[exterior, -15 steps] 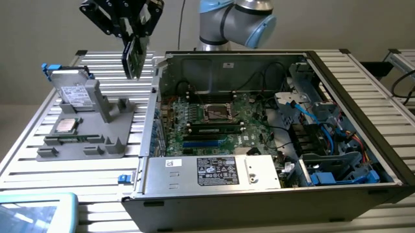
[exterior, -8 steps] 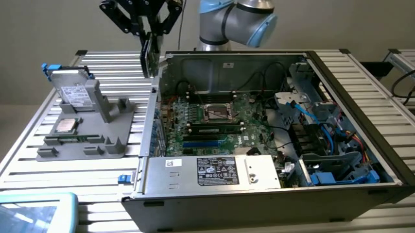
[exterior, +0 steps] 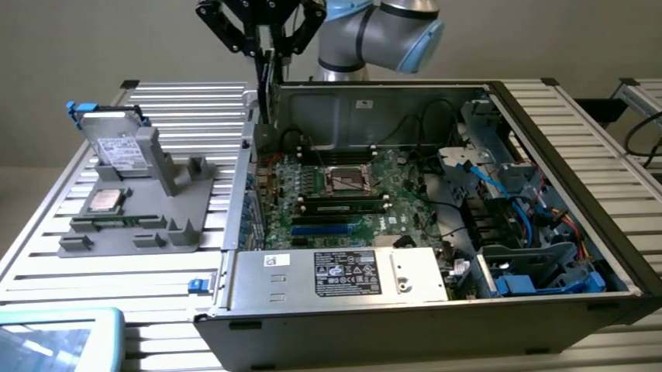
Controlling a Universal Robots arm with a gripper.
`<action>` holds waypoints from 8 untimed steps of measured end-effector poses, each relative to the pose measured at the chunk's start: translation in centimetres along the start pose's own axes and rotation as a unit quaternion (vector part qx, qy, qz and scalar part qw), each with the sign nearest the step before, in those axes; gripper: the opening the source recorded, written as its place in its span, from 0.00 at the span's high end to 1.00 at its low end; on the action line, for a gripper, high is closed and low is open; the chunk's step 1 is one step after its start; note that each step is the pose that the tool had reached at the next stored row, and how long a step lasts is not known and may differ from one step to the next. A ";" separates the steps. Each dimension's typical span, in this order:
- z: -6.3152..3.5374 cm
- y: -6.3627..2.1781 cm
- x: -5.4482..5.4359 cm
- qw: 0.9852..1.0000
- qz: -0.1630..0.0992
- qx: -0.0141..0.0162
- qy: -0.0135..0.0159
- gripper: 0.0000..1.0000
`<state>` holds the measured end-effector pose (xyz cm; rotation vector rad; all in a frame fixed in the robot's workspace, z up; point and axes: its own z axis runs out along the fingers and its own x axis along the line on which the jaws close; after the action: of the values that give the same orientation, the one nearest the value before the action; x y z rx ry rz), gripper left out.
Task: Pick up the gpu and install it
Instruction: 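Pick up the gpu and move the gpu toward the slot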
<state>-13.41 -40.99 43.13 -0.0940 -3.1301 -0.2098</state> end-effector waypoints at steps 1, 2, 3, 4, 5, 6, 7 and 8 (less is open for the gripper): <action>0.00 0.03 -0.5 1.000 0.000 0.000 0.000 0.73; 0.00 0.06 -0.9 1.000 0.000 0.000 0.000 0.73; 0.00 0.08 -1.4 1.000 0.000 0.000 0.001 0.73; 0.00 0.11 -1.8 1.000 0.000 0.000 0.001 0.73; 0.00 0.14 -2.3 1.000 0.000 0.000 0.001 0.73; 0.00 0.16 -2.7 1.000 0.000 0.000 0.001 0.73; 0.00 0.19 -3.2 1.000 0.000 0.000 0.002 0.73; 0.00 0.22 -3.6 1.000 0.000 0.000 0.002 0.73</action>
<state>-9.76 -40.99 43.13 -0.0943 -3.1263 -0.2085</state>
